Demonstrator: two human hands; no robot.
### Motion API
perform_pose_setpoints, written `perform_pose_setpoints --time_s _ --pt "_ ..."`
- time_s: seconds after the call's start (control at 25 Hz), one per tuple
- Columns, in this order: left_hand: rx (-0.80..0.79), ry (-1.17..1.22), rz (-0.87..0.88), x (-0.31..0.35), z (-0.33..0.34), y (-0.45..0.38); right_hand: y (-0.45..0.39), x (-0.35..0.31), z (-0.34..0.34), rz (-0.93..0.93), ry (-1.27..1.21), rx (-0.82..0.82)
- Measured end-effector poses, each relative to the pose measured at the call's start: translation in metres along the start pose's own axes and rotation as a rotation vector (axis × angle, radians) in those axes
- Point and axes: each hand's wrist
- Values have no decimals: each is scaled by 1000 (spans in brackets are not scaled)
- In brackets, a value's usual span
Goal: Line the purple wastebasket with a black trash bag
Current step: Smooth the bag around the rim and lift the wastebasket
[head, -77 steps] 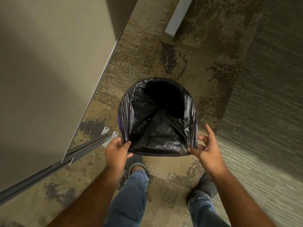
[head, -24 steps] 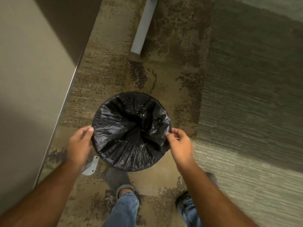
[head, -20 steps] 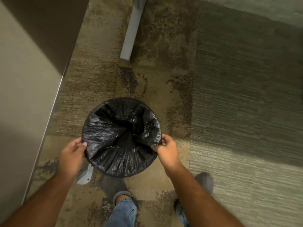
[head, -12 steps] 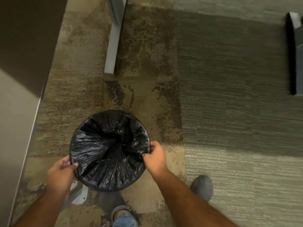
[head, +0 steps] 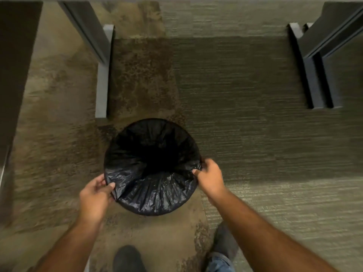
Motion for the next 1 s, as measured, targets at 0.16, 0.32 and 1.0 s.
perform_pose_setpoints --time_s 0.16,0.32,1.0 --pt "-28 -48 83 47 93 28 -48 -39 -67 -5 23 155" --pt "-179 -117 256 92 174 48 -104 -46 -114 25 113 239" --pt "-410 -678 674 51 321 -35 -179 -54 -178 -141 418 120"
Point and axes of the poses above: each hand's wrist, its own y-axis away from the middle knuckle, its own z-axis out of the palm, x = y × z, and after that the axes turned 13 degrees about x, right-handed
